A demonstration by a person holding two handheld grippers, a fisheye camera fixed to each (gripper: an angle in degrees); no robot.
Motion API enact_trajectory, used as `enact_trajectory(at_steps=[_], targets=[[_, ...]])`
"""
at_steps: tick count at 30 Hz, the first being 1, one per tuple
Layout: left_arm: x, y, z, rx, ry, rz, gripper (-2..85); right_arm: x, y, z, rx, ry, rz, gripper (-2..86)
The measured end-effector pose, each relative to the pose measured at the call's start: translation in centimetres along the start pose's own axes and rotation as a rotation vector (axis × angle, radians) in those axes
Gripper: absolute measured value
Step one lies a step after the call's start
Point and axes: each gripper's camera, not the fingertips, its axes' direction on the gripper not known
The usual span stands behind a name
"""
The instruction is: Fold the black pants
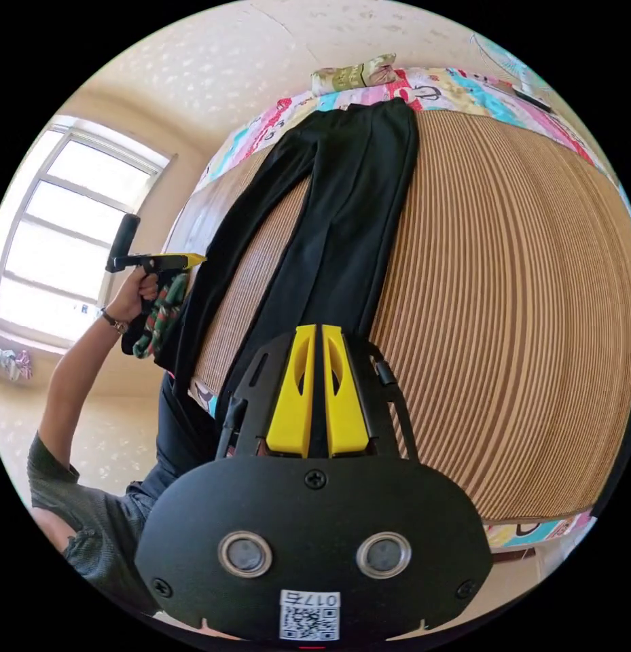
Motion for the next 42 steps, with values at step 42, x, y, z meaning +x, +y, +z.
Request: enact_trajectory(at_steps=[42], targets=[[-5.7,52.4,2.6,0.709,0.028,-0.274,11.6,-20.5,12.7,2.0,0.266,0.413,-0.222,1.0]])
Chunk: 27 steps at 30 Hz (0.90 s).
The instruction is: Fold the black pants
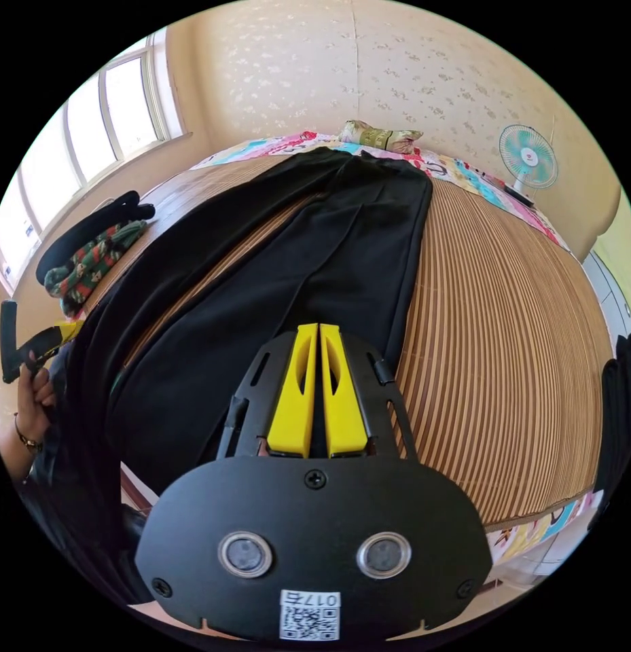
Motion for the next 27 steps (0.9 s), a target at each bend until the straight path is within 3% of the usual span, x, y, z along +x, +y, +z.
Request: enact_trajectory(at_steps=[5,8,11,14,16,18,20,22,24,27], targets=[[-3.9,1.0,-0.6,-0.127,-0.024,0.033,15.7,0.2,0.7,-0.7,0.003,-0.02,0.008,0.9],[-4.6,1.7,-0.3,-0.177,-0.069,0.102,11.8,0.4,1.1,-1.1,0.003,-0.033,0.013,0.9],[-5.9,0.3,-0.2,-0.325,0.003,0.199,7.6,0.6,1.4,-1.5,0.003,-0.047,0.02,0.9],[-7.9,-1.6,-2.2,-0.404,0.317,0.292,5.1,0.6,1.8,-1.7,0.002,-0.048,0.021,0.9],[-11.0,-2.4,-5.7,-0.274,0.639,0.284,4.8,0.5,2.0,-1.9,0.003,-0.045,0.019,0.9],[-14.4,-2.6,-6.1,-0.253,0.712,0.177,4.4,0.5,2.2,-2.0,0.003,-0.046,0.02,0.8],[-17.6,-2.1,-5.1,-0.363,0.519,0.03,3.8,0.6,2.4,-2.1,0.003,-0.049,0.021,0.7],[-20.5,-0.1,-5.5,-0.452,0.012,-0.175,1.3,0.6,2.5,-2.2,0.003,-0.053,0.023,0.7],[-19.8,0.8,-6.6,-0.411,-0.14,-0.152,-0.1,0.7,2.7,-2.3,0.004,-0.058,0.025,0.7],[-15.7,2.0,-8.6,-0.264,-0.212,-0.027,-0.2,0.7,3.0,-2.4,0.004,-0.057,0.025,0.6]])
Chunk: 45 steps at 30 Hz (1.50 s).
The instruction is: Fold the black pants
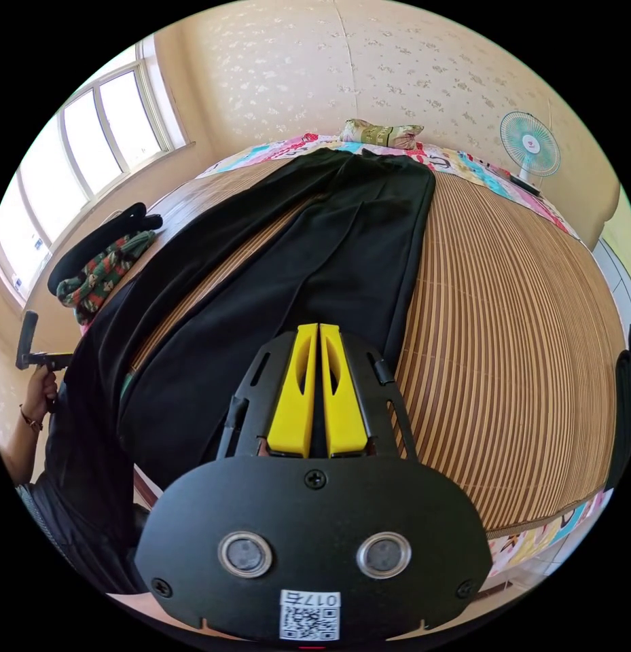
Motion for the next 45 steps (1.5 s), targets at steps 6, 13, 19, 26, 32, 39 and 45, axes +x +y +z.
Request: enact_trajectory(at_steps=[6,13,19,26,32,39,45], targets=[[12.8,0.9,0.9,0.07,0.11,0.494,6.3,-0.3,0.4,0.0,0.0,0.017,-0.007,0.6],[20.3,-0.9,9.9,-0.071,0.079,0.543,11.9,-0.2,0.8,0.0,0.003,0.007,-0.003,0.6],[21.5,1.9,11.9,-0.015,-0.072,0.603,9.7,0.1,1.1,0.3,0.01,-0.007,0.001,0.9],[12.0,-0.6,7.5,0.077,0.632,0.335,2.0,0.9,1.4,0.7,0.015,-0.055,0.019,0.8],[15.1,-0.8,8.3,-0.134,0.475,0.451,4.0,0.8,1.5,1.1,0.016,-0.047,0.016,0.6],[16.3,4.6,5.1,0.093,0.079,0.528,3.2,1.0,1.6,1.7,0.018,-0.057,0.021,0.7],[8.0,2.3,4.7,0.134,-0.11,0.191,9.6,1.1,1.7,2.3,0.02,-0.05,0.017,0.6]])
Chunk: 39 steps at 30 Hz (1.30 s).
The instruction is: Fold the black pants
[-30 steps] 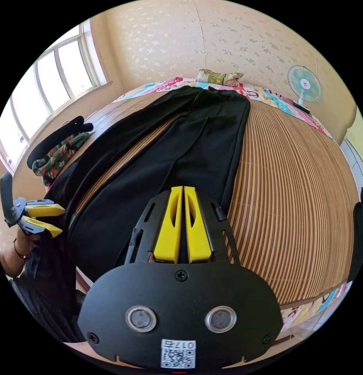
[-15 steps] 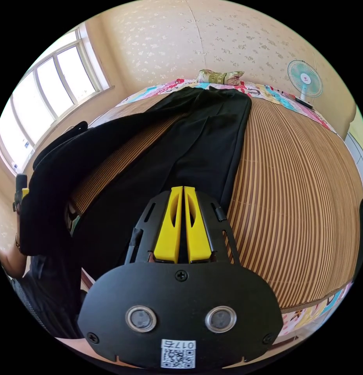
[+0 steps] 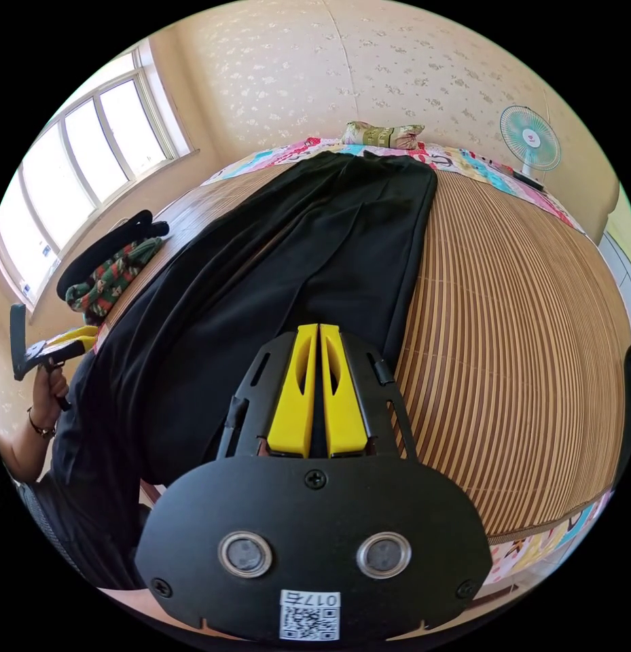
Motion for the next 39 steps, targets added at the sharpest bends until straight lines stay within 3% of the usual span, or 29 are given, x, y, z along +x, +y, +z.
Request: enact_trajectory(at_steps=[4,8,10,12,16,22,26,31,36,39], targets=[[0.1,-0.5,3.5,-0.102,0.165,0.082,5.5,0.2,0.1,0.3,-0.001,0.0,0.0,0.6],[-2.9,0.0,3.1,-0.049,0.313,0.001,0.9,0.6,0.2,0.7,0.0,-0.003,0.002,0.5],[-7.6,1.4,2.0,0.145,0.678,-0.06,-0.4,0.8,0.2,0.9,0.001,-0.004,0.002,0.5],[-11.6,2.7,3.1,0.185,0.834,-0.21,-0.7,1.0,0.3,1.2,0.002,-0.003,0.002,0.5],[-12.8,2.9,3.4,-0.014,0.411,-0.293,-0.7,1.6,0.5,1.6,0.002,-0.003,0.002,0.5],[-5.5,0.1,0.6,0.027,0.096,-0.13,0.1,2.8,0.9,2.3,0.002,-0.003,0.003,0.6],[-4.3,-0.1,-0.6,0.138,0.178,-0.096,0.2,3.9,1.0,2.8,-0.007,-0.009,0.009,0.7],[-8.0,-1.3,1.7,0.007,0.21,-0.208,6.9,6.6,1.6,2.2,-0.091,-0.102,0.11,1.0],[-10.4,-1.4,3.5,-0.057,0.334,-0.197,9.7,8.2,10.5,-4.6,0.094,-0.032,0.313,2.8],[-11.2,-1.4,4.2,-0.066,0.348,-0.202,9.5,8.7,15.4,-6.1,0.068,0.054,0.396,7.6]])
